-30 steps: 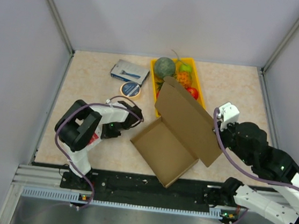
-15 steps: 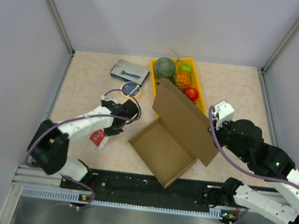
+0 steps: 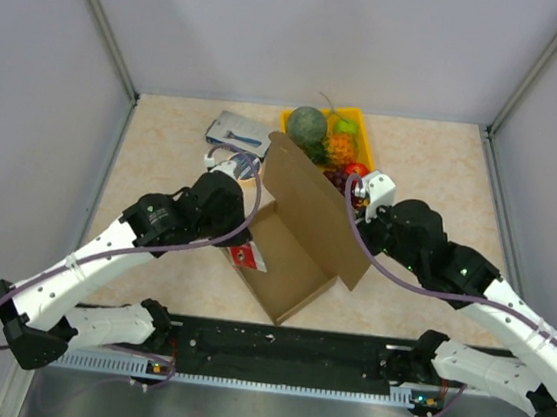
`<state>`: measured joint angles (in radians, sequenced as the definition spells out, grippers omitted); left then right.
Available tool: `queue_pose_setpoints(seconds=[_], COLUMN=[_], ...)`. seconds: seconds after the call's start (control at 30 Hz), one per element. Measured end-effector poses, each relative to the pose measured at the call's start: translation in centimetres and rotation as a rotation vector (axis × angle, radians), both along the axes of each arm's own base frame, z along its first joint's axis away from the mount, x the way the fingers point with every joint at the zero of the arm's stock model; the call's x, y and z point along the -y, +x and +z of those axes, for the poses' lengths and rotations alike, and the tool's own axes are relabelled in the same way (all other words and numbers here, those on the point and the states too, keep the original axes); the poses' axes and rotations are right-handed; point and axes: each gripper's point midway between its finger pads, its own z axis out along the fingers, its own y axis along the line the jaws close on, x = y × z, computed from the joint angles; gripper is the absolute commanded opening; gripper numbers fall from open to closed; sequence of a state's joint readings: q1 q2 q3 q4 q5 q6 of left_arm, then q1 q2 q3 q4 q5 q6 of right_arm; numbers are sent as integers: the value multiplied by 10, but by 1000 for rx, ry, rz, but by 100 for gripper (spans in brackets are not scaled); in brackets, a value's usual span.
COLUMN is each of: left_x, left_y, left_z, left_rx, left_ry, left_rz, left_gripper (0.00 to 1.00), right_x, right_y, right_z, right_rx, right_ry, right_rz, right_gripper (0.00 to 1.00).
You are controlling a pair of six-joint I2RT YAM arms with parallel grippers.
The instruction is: Fold the paper box
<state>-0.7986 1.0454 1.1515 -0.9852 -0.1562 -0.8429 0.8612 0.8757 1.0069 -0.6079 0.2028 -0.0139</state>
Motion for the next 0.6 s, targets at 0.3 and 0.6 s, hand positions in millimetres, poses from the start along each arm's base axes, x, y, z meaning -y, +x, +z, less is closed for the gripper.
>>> queue_pose_setpoints(seconds=[0.3,0.6], left_x=[69,84], left_y=[13,17], left_z=[8,-26], left_rx=[11,-65], left_ry=[-17,26], left_rz=[-182,-210], left_gripper=[0,0], right_x=[-16,-13], right_y=[-1,-6], right_z=[4,15], right_rx=[-24,-1], right_ry=[67,103], right_rz=[31,39], right_gripper=[0,0])
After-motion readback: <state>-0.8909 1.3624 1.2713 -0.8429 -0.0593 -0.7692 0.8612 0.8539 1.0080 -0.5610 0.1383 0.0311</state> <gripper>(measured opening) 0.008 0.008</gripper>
